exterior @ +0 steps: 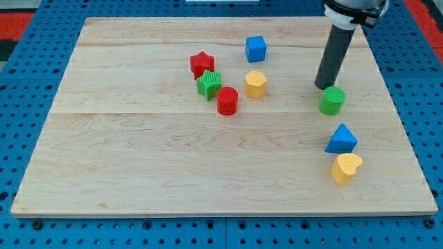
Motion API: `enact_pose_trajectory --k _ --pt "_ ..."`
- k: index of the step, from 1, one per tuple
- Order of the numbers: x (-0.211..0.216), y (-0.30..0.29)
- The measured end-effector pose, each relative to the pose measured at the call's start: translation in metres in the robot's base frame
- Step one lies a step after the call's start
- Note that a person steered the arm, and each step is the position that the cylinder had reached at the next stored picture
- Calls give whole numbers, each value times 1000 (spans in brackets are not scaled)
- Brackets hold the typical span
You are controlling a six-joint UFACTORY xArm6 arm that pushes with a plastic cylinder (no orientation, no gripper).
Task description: Slide the green circle closer to the blue triangle
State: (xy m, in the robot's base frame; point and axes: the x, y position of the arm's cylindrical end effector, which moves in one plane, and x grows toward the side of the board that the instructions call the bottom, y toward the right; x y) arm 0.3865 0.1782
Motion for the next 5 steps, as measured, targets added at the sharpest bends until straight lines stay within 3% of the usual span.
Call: enact_pose_trajectory --k 5 --pt "37 10"
